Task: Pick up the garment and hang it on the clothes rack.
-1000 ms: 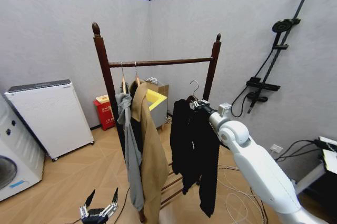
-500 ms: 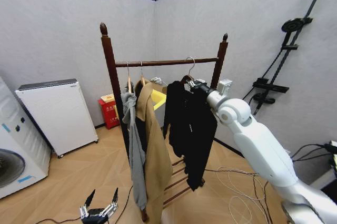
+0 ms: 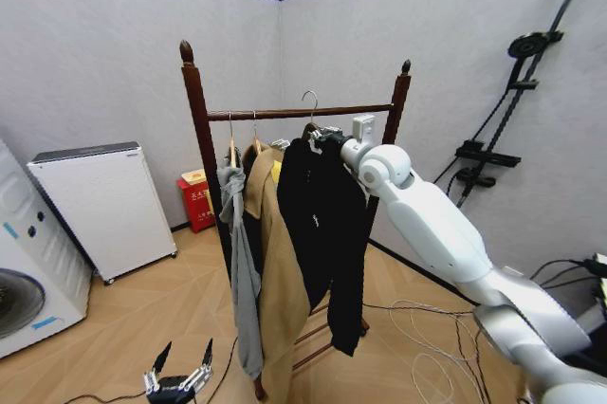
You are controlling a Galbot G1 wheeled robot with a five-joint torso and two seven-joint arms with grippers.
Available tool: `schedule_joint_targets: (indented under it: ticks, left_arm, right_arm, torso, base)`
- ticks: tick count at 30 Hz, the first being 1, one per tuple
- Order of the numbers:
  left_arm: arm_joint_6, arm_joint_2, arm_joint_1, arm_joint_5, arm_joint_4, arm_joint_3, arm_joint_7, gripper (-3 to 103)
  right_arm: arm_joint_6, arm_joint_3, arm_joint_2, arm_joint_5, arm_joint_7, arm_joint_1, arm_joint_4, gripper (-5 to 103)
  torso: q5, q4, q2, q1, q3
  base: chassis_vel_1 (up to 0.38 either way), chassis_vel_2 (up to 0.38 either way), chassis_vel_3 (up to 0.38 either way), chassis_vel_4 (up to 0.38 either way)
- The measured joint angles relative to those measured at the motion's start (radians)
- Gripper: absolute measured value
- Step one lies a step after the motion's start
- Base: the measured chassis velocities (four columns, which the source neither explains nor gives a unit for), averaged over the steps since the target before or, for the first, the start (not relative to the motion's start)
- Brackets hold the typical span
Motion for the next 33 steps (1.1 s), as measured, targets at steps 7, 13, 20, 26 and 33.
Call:
schedule_joint_targets:
  ticks: [7,13,20,26,33]
  left_arm:
    - [0.000,0.000,0.000,0.000,0.000,0.000,0.000,100]
    - [0.000,0.000,0.000,0.000,0.000,0.000,0.000,100]
    - [0.000,0.000,0.000,0.000,0.000,0.000,0.000,100]
    - [0.000,0.000,0.000,0.000,0.000,0.000,0.000,100]
    - [0.000,0.000,0.000,0.000,0.000,0.000,0.000,100]
  right_arm:
    - [-0.015,-0.081,0.098,0.001,0.013,0.081,-0.098,10]
    - [-0.026,-0.114,0.175,-0.008,0.030,0.098,-0.142,10]
    - [-0.038,-0.110,0.211,-0.023,0.064,0.086,-0.165,10]
    - [-0.047,-0.087,0.204,-0.023,0.099,0.053,-0.157,10]
    - [-0.048,-0.062,0.174,-0.025,0.115,0.022,-0.141,10]
  torso:
    - [0.0001,-0.0002,0.000,0.000,0.000]
    - [0.0000,-0.0002,0.000,0.000,0.000]
    - [0.0002,-0.0001,0.000,0.000,0.000]
    - [0.0003,-0.0002,0.000,0.000,0.000]
    - [0.0004,-0.0003,0.000,0.000,0.000]
  base:
    - [0.000,0.000,0.000,0.000]
    - [0.000,0.000,0.000,0.000]
    - [0.000,0.000,0.000,0.000]
    - [0.000,0.000,0.000,0.000]
    - [0.000,0.000,0.000,0.000]
